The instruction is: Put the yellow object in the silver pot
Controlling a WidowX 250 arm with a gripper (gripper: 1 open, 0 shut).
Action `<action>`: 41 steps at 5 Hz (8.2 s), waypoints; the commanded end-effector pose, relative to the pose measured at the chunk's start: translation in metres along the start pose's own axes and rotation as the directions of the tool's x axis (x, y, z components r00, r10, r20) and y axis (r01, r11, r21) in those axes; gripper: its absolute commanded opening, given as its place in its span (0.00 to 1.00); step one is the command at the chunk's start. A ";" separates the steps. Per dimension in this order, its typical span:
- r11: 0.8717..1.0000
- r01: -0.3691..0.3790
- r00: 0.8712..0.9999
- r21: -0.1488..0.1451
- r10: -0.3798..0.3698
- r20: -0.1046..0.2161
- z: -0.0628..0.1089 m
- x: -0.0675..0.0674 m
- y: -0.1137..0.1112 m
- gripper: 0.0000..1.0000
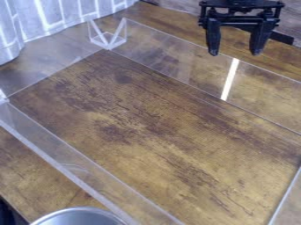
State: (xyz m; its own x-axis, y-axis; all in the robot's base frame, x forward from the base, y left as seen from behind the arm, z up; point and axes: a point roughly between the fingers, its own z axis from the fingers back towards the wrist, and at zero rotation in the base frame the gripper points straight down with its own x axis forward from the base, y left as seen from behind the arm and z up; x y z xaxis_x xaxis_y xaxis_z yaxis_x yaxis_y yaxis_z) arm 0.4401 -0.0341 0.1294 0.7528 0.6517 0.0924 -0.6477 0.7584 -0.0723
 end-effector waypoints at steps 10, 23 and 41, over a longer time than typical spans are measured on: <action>0.996 -0.087 0.995 0.004 0.087 0.047 -0.037 -0.015 -0.019 1.00; 0.982 0.149 0.989 -0.113 -0.148 0.015 -0.023 0.010 0.010 1.00; 0.957 0.265 0.959 -0.115 -0.274 -0.071 -0.007 -0.121 0.024 0.00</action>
State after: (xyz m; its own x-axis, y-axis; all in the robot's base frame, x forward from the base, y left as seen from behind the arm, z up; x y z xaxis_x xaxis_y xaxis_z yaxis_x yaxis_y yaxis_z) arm 0.3327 -0.0909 0.0841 0.9046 0.4254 -0.0262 -0.4256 0.8982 -0.1101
